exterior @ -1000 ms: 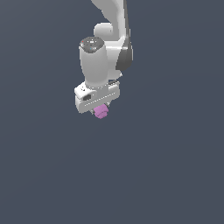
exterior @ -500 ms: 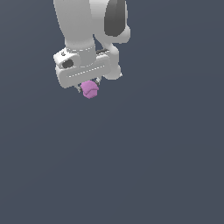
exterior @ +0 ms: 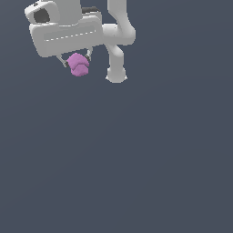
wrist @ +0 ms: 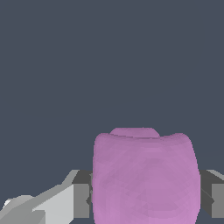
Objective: Pick up the object and move it to a goal position.
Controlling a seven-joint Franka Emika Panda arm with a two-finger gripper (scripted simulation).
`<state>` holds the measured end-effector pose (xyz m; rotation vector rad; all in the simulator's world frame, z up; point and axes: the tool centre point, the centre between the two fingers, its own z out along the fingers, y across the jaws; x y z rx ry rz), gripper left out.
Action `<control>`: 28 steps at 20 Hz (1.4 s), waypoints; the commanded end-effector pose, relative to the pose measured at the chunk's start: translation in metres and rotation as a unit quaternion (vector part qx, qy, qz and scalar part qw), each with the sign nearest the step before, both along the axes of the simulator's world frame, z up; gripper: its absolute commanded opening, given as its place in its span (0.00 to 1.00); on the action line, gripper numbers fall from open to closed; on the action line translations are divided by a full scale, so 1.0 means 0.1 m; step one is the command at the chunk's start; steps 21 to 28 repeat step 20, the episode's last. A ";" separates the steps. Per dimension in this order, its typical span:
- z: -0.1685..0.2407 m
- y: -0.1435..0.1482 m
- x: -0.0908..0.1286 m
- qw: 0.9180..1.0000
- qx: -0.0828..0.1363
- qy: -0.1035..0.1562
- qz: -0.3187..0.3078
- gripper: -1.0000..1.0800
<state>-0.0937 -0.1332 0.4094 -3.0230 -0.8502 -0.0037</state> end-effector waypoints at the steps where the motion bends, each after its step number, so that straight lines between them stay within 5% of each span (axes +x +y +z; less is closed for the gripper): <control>1: 0.24 -0.09 -0.05 1.000 0.000 0.001 0.000 0.00; 13: 0.93 -0.34 -0.13 1.000 -0.001 0.001 0.000 0.00; 28: 1.01 -0.37 -0.14 1.000 -0.001 0.001 0.000 0.00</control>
